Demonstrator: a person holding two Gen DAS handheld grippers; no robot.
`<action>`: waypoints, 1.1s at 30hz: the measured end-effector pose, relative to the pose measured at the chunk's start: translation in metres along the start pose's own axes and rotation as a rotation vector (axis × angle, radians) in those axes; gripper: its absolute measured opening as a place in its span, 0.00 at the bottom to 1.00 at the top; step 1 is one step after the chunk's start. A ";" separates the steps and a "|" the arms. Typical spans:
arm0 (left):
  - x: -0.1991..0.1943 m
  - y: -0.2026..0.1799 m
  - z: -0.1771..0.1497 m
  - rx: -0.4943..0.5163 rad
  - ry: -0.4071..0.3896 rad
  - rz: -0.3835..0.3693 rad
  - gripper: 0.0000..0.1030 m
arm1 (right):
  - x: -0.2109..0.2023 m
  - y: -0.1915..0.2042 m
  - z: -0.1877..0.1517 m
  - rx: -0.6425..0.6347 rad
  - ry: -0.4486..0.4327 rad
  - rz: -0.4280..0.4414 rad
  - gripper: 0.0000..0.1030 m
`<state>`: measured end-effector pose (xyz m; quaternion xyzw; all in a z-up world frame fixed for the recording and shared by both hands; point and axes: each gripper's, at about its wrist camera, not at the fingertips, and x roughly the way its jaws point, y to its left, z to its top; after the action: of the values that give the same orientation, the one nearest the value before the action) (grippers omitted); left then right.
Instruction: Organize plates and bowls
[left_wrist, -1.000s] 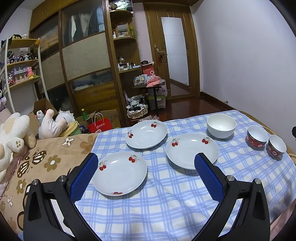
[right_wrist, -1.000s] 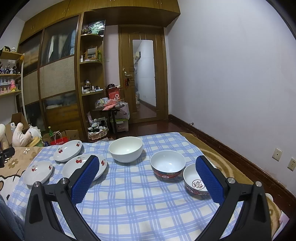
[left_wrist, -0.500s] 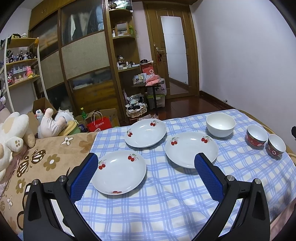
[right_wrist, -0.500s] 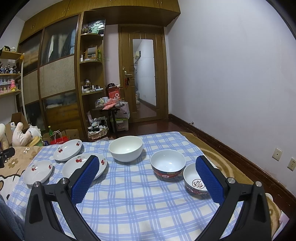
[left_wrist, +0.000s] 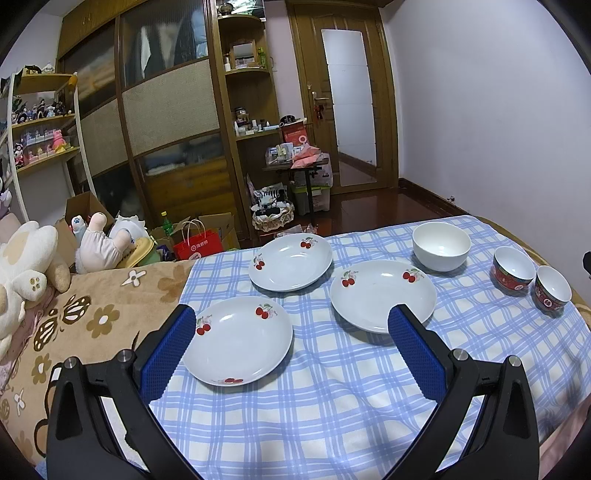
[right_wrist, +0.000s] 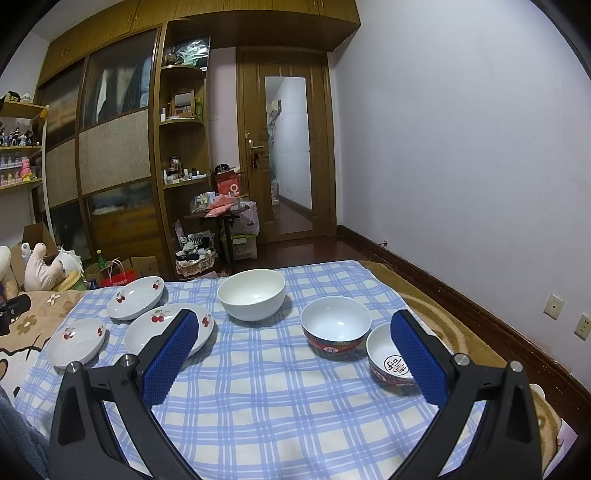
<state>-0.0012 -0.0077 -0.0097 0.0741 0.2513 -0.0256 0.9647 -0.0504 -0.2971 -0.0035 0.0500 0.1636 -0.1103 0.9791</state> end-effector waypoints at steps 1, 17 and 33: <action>0.000 0.002 0.001 -0.001 0.001 -0.001 0.99 | 0.000 0.000 -0.001 0.000 0.000 -0.001 1.00; 0.000 0.002 0.000 -0.001 0.005 0.000 0.99 | 0.004 0.001 -0.005 -0.003 0.013 0.006 1.00; 0.003 0.011 0.004 0.001 0.077 -0.040 0.99 | 0.007 0.007 0.001 -0.039 0.024 -0.004 1.00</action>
<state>0.0046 0.0024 -0.0068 0.0706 0.2895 -0.0422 0.9536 -0.0419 -0.2917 -0.0042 0.0318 0.1776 -0.1086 0.9776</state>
